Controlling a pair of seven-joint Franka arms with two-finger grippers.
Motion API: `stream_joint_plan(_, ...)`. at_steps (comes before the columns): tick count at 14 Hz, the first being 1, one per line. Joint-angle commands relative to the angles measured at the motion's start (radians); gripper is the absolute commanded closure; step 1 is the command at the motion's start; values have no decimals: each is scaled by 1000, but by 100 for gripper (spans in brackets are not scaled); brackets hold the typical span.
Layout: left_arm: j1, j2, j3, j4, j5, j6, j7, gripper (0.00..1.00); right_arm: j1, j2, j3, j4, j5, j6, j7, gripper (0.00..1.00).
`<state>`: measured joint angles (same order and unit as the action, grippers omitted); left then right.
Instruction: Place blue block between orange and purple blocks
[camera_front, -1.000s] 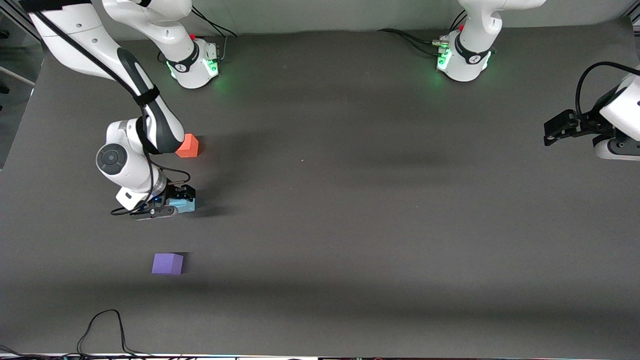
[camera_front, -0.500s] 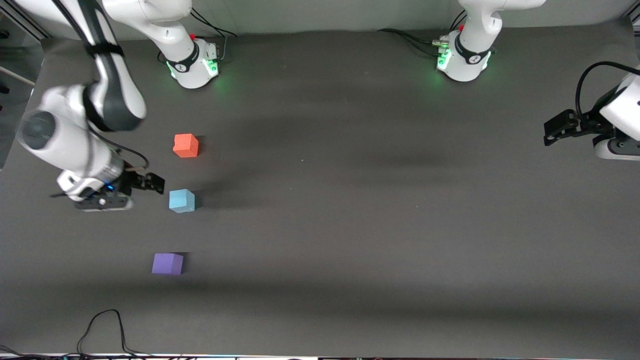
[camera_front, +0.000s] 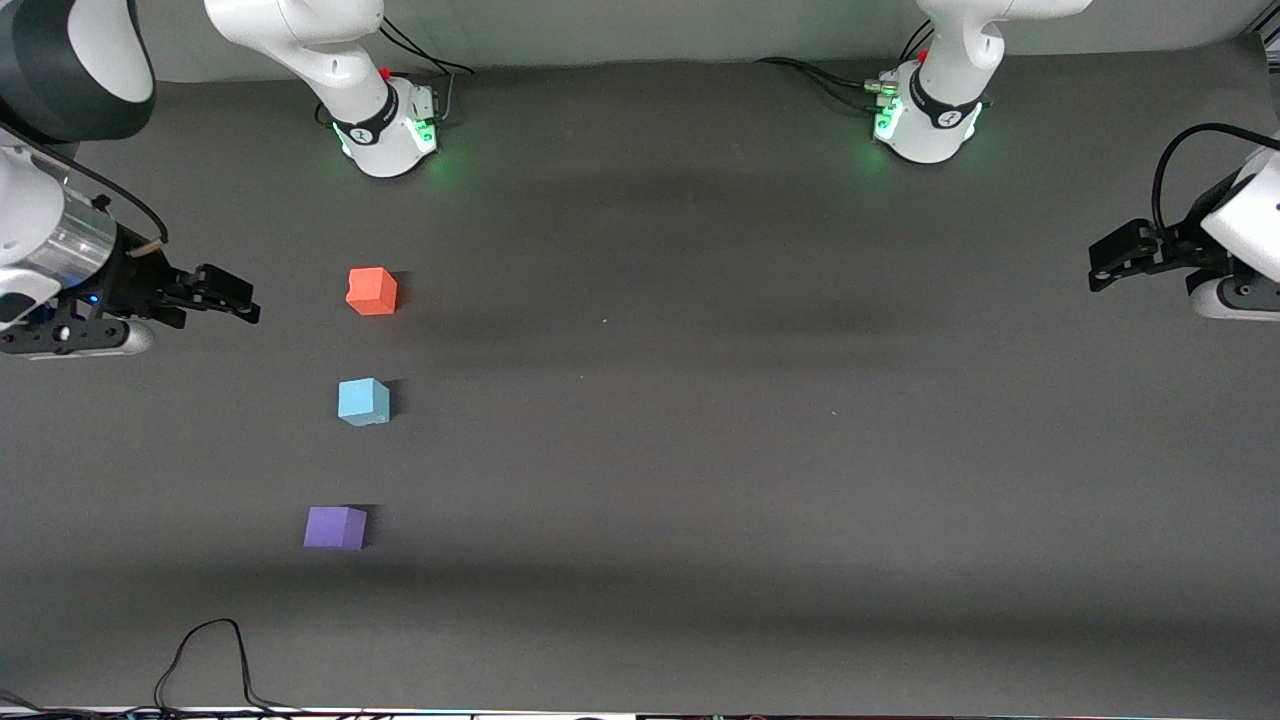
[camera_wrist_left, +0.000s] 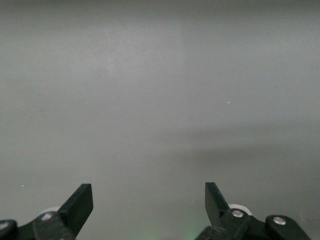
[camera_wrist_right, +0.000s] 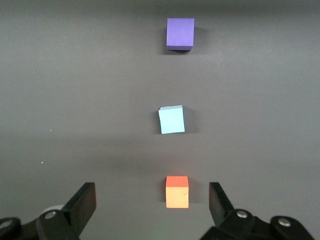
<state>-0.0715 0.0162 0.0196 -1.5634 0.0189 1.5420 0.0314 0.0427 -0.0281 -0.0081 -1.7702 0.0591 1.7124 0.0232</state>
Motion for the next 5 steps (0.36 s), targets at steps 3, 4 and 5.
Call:
stream_joint_plan(3, 4, 4, -9, 8, -2, -10, -16, 0, 9, -22, -30, 31, 21, -17, -51, 0)
stream_joint_plan(4, 4, 4, -7, 8, -2, -8, -16, 0, 8, -44, -30, 29, 21, -36, -74, 0)
stream_joint_plan(5, 4, 2, -7, 8, -2, -6, -16, 0, 8, -52, -42, 31, 19, -54, -75, 0)
